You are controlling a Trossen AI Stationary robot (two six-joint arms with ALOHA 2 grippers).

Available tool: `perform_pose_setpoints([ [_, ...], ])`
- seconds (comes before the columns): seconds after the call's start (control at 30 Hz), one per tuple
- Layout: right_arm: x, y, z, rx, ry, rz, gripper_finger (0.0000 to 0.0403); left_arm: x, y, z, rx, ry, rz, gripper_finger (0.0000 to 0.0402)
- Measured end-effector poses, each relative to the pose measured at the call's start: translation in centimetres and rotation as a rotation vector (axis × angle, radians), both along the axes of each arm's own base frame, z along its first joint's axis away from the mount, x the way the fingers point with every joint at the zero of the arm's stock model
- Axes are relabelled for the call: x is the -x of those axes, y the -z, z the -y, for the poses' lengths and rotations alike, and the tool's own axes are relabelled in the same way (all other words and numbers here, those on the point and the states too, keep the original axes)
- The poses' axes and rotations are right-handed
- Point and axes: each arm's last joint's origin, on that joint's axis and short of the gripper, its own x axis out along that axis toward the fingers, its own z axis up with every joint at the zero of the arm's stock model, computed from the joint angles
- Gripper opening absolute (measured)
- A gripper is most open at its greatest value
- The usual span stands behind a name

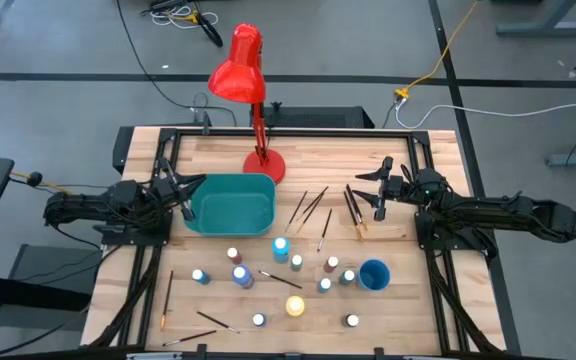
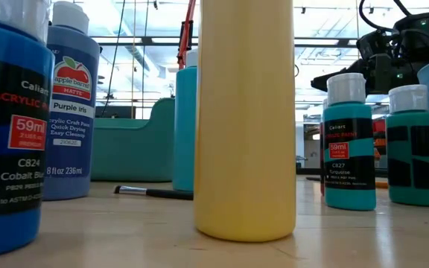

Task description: Pick & Place Paint Supplies

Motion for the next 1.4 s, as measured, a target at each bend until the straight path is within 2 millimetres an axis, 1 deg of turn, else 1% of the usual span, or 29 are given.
perform_pose_setpoints([
  [1.13, 0.0, 0.0, 0.0, 0.0, 0.0, 0.0, 0.021, 0.01, -0.08, 0.0, 0.002, 0.001, 0.009, 0.003],
  [1.27, 0.0, 0.0, 0.0, 0.0, 0.0, 0.0, 0.021, -0.04, -0.09, 0.09, 0.059, 0.043, 0.043, 0.003],
  [1.4, 0.0, 0.0, 0.0, 0.0, 0.0, 0.0, 0.021, -0.13, -0.12, 0.29, 0.166, 0.133, 0.1, 0.003],
])
